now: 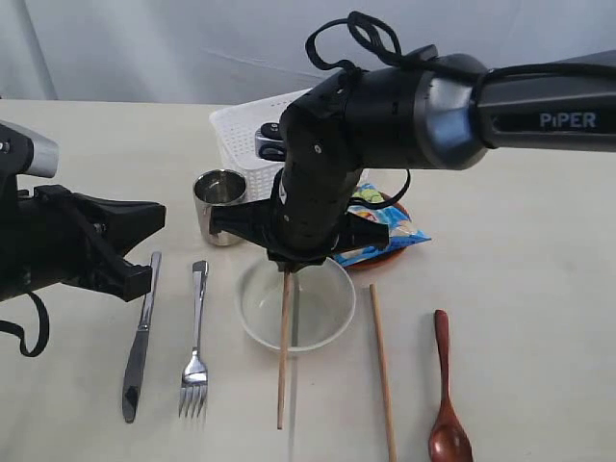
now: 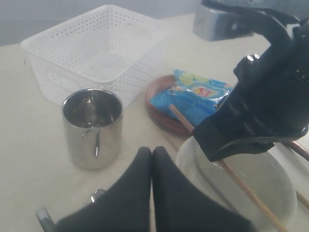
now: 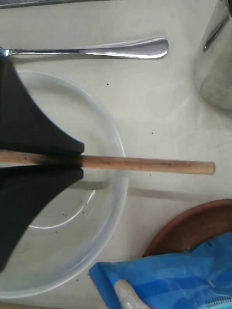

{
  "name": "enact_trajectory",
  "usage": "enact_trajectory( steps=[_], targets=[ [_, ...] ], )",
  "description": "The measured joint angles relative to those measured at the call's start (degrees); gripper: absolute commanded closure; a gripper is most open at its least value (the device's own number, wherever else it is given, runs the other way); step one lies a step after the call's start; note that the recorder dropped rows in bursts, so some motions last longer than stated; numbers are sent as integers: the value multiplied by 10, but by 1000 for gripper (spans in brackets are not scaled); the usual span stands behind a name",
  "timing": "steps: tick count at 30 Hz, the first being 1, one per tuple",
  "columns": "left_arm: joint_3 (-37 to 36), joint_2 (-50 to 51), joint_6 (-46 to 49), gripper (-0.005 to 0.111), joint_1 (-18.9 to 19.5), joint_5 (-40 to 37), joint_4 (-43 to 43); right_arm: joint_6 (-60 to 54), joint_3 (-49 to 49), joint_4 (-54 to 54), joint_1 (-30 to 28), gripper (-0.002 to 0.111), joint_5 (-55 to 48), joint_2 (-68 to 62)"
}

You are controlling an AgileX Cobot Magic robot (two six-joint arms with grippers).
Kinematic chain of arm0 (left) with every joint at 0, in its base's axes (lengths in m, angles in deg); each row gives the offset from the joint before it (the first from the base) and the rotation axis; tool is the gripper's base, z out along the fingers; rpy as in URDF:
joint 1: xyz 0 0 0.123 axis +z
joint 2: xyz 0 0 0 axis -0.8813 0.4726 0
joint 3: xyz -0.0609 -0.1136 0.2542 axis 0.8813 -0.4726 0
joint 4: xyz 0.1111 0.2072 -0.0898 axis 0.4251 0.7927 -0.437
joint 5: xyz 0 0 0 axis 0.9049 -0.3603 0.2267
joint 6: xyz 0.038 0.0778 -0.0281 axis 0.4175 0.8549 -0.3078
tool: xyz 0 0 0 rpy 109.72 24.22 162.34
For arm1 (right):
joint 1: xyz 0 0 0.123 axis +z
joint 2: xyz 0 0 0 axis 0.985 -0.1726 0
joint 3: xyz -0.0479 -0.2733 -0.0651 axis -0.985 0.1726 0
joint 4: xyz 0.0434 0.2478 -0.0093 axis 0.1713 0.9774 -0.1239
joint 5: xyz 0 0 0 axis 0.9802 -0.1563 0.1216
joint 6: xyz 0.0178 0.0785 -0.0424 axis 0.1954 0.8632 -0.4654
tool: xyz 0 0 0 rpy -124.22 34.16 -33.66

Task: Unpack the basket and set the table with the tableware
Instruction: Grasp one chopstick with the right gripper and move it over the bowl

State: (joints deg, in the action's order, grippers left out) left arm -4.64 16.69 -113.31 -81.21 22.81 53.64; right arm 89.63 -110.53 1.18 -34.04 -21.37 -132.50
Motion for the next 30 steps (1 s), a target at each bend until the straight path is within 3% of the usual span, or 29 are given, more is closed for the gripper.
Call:
enact_trajectory(
  steps=[30],
  targets=[
    [0,0,0,107,0,0,0,-27,-1,-11,0,108,0,-1]
  ],
)
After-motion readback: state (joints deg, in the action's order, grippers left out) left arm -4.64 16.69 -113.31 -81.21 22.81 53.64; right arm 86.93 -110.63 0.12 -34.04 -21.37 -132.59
